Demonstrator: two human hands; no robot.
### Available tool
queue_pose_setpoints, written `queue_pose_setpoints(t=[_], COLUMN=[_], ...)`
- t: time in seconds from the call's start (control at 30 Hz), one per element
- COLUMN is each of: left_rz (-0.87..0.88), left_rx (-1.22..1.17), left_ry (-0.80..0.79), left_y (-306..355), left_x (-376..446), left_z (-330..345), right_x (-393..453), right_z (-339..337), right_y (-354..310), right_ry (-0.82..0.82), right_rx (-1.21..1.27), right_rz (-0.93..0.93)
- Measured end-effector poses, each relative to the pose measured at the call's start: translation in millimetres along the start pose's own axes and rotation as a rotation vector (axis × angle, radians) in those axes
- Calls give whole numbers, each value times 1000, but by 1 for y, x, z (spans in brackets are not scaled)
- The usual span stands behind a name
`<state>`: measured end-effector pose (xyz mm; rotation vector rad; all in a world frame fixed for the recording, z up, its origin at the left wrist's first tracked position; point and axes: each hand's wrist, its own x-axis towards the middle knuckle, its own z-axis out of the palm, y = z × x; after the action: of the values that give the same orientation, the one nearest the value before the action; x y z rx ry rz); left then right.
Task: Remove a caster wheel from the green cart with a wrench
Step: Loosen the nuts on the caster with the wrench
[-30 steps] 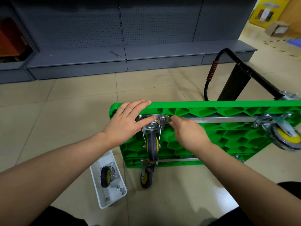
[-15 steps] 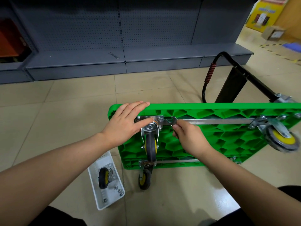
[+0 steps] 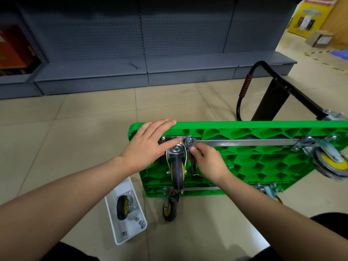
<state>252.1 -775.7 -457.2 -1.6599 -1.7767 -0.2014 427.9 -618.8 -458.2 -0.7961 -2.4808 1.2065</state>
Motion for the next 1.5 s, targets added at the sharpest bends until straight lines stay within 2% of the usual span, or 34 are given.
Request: queue_pose_setpoints(t=[0.3, 0.4, 0.5, 0.6, 0.73, 0.87, 0.97, 1.23, 1.5], left_rz=[1, 1, 4, 9, 6, 7, 4, -3, -4], left_rx=[-5, 1, 7, 11, 3, 11, 8, -4, 3], left_ry=[4, 5, 6, -3, -6, -12, -19, -8, 0], left_y=[0, 0, 0, 1, 0, 0, 0, 0, 0], left_x=[1, 1, 1, 1, 1, 1, 1, 1, 1], left_z=[-1, -1, -1, -2, -2, -2, -1, -2, 0], right_x=[3, 4, 5, 5, 2, 3, 1, 0, 4], right_z=[-7, -16, -27, -31, -36, -41, -36, -13, -1], right_y=[1, -2, -6, -9, 2, 15, 15, 6, 9], right_ry=[7, 23, 186, 269, 276, 27, -5, -22, 13], right_rx=[-151, -382, -768, -982, -847, -443, -244, -98, -30], right_rz=[-41, -129, -373, -388, -412, -167, -102, 1, 22])
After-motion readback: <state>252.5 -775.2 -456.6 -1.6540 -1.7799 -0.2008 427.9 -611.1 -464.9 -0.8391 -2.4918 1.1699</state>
